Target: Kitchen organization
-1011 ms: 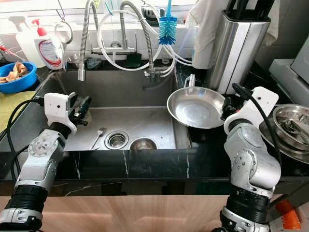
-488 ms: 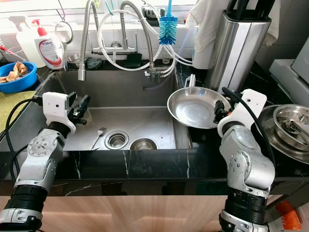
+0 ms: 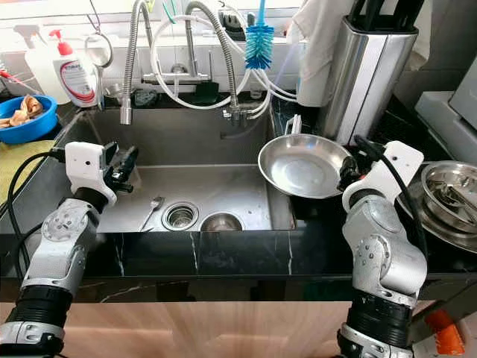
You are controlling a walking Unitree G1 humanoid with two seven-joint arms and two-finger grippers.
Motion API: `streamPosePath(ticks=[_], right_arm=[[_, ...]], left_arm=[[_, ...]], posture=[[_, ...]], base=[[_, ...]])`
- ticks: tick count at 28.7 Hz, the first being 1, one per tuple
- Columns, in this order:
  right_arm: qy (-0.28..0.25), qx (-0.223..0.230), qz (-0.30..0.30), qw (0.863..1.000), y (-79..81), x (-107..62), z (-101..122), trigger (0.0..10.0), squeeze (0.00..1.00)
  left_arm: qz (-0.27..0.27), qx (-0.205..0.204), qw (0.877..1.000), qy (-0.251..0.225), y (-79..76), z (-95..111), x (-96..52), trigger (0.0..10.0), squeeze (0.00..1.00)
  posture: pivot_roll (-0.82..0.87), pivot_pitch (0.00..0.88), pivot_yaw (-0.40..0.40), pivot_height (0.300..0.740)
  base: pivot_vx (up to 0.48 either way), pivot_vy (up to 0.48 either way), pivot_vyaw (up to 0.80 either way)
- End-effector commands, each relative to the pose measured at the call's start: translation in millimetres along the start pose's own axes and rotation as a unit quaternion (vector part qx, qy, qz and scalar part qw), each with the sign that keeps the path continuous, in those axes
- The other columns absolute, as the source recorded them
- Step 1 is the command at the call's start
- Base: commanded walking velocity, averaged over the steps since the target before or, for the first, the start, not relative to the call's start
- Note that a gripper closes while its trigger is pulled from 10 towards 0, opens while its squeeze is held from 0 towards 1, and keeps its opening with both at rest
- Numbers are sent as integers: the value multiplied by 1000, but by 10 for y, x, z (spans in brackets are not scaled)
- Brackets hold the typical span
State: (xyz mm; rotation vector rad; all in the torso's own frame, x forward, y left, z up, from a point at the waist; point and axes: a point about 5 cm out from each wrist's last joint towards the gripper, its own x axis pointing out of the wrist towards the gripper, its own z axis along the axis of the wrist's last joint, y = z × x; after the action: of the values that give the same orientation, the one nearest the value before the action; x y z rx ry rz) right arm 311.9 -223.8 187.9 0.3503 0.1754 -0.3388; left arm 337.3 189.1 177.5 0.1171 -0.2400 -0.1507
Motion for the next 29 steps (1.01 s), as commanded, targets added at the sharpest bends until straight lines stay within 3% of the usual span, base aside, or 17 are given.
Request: streamPosePath(ticks=[1, 9, 12, 29], right_arm=[[-3, 3, 6, 1000, 49, -6, 35, 10000, 0], [13, 8, 9, 1000, 51, 7, -28, 10000, 0], [20, 38, 15, 999, 79, 7, -28, 10000, 0], [32, 27, 1, 999, 52, 20, -91, 10000, 0]], left_arm=[[0, 7, 1000, -5, 31, 54, 5, 10000, 0], [-1, 9, 1000, -4, 30, 53, 4, 10000, 0], [0, 8, 1000, -3, 34, 52, 3, 10000, 0], [6, -5, 1000, -13, 50, 26, -54, 10000, 0]], posture=[[-58, 0, 14, 740], [-55, 0, 12, 740], [-57, 0, 13, 740], [-56, 0, 14, 740]], base=[[0, 0, 0], [0, 0, 0], [0, 0, 0], [0, 0, 0]])
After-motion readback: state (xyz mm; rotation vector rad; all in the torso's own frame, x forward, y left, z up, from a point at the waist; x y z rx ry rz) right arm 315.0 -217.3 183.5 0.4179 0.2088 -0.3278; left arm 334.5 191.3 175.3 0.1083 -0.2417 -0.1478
